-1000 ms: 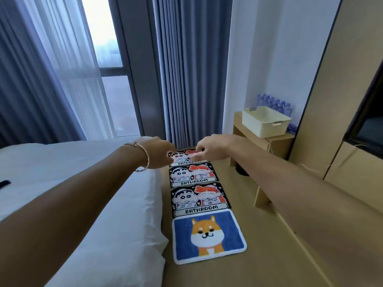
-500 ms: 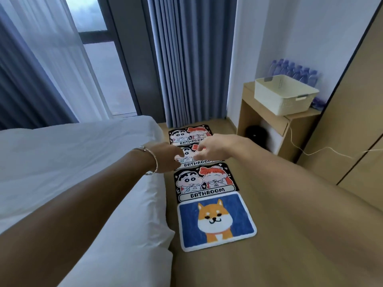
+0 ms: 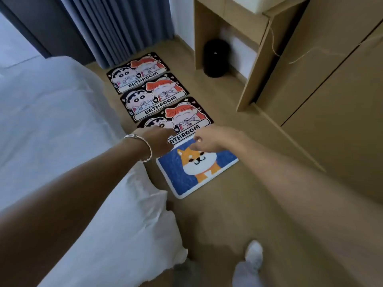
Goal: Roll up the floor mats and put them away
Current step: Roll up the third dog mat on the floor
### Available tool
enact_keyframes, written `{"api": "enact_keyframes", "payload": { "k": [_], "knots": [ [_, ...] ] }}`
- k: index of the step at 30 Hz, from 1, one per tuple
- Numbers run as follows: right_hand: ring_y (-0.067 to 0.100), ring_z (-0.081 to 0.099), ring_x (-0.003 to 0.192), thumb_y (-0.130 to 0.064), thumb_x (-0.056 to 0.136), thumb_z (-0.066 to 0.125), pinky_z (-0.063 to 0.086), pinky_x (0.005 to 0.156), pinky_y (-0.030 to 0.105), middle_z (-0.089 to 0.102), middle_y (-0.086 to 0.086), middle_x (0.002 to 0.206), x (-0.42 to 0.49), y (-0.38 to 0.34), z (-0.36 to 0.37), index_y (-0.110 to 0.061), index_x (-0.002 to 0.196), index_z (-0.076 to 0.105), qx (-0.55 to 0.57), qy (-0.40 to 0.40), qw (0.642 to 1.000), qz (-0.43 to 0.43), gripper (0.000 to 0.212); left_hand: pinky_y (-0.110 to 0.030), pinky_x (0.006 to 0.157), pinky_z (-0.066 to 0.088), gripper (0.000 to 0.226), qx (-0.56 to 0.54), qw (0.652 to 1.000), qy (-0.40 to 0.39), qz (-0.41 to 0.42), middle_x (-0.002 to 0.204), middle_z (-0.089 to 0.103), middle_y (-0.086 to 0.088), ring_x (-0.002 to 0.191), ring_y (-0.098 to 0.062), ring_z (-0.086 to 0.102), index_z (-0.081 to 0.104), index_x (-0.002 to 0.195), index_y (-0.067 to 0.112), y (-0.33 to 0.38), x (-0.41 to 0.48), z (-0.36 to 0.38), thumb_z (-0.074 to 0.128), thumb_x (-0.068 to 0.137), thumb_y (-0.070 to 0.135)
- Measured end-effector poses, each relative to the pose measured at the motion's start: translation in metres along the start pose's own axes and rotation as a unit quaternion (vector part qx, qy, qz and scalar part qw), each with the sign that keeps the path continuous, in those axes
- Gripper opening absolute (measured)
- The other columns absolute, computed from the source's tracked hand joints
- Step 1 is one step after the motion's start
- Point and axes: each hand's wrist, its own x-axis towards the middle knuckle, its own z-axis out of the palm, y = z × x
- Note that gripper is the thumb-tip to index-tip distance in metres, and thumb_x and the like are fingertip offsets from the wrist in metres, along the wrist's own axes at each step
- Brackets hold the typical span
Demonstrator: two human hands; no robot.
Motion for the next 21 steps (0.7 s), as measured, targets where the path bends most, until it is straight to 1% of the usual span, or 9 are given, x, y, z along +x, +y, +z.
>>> {"api": "enact_keyframes", "payload": {
  "k": [2, 4, 6, 7, 9, 12, 15, 19, 21],
  "knots": [
    [0.022, 0.059, 0.101, -0.049, 0.098, 0.041, 0.047, 0.083, 0.04, 0.061, 0.014, 0.118, 0.027, 0.018, 0.03, -0.007, 0.123, 0.057, 0.027, -0.015, 0.999, 0.014, 0.051, -0.038, 0.085, 0.052, 0.038, -0.008, 1.0, 0.016, 0.007, 0.123, 0.061, 0.0, 0.108, -0.024, 0.059, 0.046, 0.132, 0.032, 0.006, 0.027, 0.034, 0.045, 0.094, 0.037],
    [0.011, 0.053, 0.082, -0.047, 0.098, 0.042, 0.045, 0.071, 0.032, 0.06, 0.013, 0.109, 0.059, 0.033, 0.062, -0.006, 0.119, 0.058, 0.056, -0.028, 0.998, 0.024, 0.049, -0.036, 0.082, 0.052, 0.039, -0.031, 0.999, 0.021, -0.003, 0.125, 0.059, -0.001, 0.107, -0.024, 0.059, 0.045, 0.133, 0.032, 0.011, 0.051, 0.075, 0.043, 0.095, 0.033],
    [0.017, 0.054, 0.082, -0.042, 0.099, 0.043, 0.036, 0.061, 0.022, 0.062, 0.017, 0.11, 0.091, 0.047, 0.101, -0.003, 0.113, 0.058, 0.066, -0.032, 0.997, 0.02, 0.045, -0.033, 0.082, 0.048, 0.041, -0.039, 0.999, -0.006, -0.015, 0.13, 0.055, -0.002, 0.11, -0.025, 0.057, 0.042, 0.137, 0.031, 0.018, 0.074, 0.128, 0.041, 0.096, 0.03],
    [0.022, 0.057, 0.09, -0.042, 0.098, 0.044, 0.037, 0.062, 0.024, 0.062, 0.015, 0.113, 0.108, 0.056, 0.125, -0.005, 0.116, 0.058, 0.07, -0.03, 0.997, 0.014, 0.044, -0.033, 0.08, 0.046, 0.042, -0.037, 0.999, -0.021, -0.017, 0.131, 0.054, -0.002, 0.111, -0.025, 0.057, 0.041, 0.138, 0.031, 0.022, 0.087, 0.158, 0.041, 0.096, 0.029],
    [0.025, 0.055, 0.102, -0.043, 0.097, 0.045, 0.044, 0.071, 0.033, 0.059, 0.007, 0.117, 0.141, 0.076, 0.179, -0.015, 0.122, 0.057, 0.081, -0.029, 0.996, -0.001, 0.04, -0.033, 0.078, 0.048, 0.042, -0.036, 0.998, -0.05, -0.02, 0.13, 0.055, -0.001, 0.109, -0.024, 0.058, 0.041, 0.137, 0.031, 0.026, 0.114, 0.221, 0.041, 0.095, 0.028],
    [0.023, 0.052, 0.102, -0.038, 0.096, 0.045, 0.046, 0.073, 0.034, 0.055, -0.003, 0.107, 0.187, 0.112, 0.263, -0.027, 0.106, 0.058, 0.097, -0.027, 0.995, -0.02, 0.02, -0.033, 0.075, 0.05, 0.041, -0.042, 0.996, -0.066, -0.039, 0.129, 0.057, 0.0, 0.107, -0.025, 0.06, 0.042, 0.136, 0.03, 0.03, 0.163, 0.314, 0.041, 0.095, 0.027],
    [0.023, 0.053, 0.111, -0.034, 0.096, 0.044, 0.047, 0.086, 0.037, 0.054, 0.002, 0.126, 0.234, 0.149, 0.34, -0.018, 0.124, 0.055, 0.089, -0.043, 0.995, -0.01, 0.034, -0.034, 0.074, 0.049, 0.04, -0.042, 0.994, -0.083, -0.058, 0.125, 0.059, -0.002, 0.105, -0.026, 0.06, 0.043, 0.135, 0.028, 0.03, 0.204, 0.398, 0.043, 0.095, 0.025],
    [0.026, 0.055, 0.111, -0.031, 0.093, 0.049, 0.045, 0.082, 0.031, 0.057, 0.006, 0.115, 0.31, 0.187, 0.439, -0.017, 0.11, 0.058, 0.097, -0.049, 0.994, 0.011, 0.024, -0.036, 0.082, 0.047, 0.045, -0.017, 0.993, -0.101, -0.061, 0.128, 0.056, -0.004, 0.112, -0.028, 0.057, 0.04, 0.138, 0.031, 0.019, 0.258, 0.494, 0.045, 0.094, 0.029],
    [0.027, 0.054, 0.114, -0.031, 0.092, 0.052, 0.046, 0.09, 0.034, 0.057, 0.008, 0.124, 0.345, 0.201, 0.485, -0.014, 0.119, 0.058, 0.101, -0.046, 0.994, 0.02, 0.033, -0.037, 0.087, 0.046, 0.046, -0.003, 0.992, -0.104, -0.073, 0.13, 0.054, -0.006, 0.115, -0.03, 0.055, 0.04, 0.138, 0.03, 0.012, 0.282, 0.541, 0.048, 0.093, 0.032]
  ]
}}
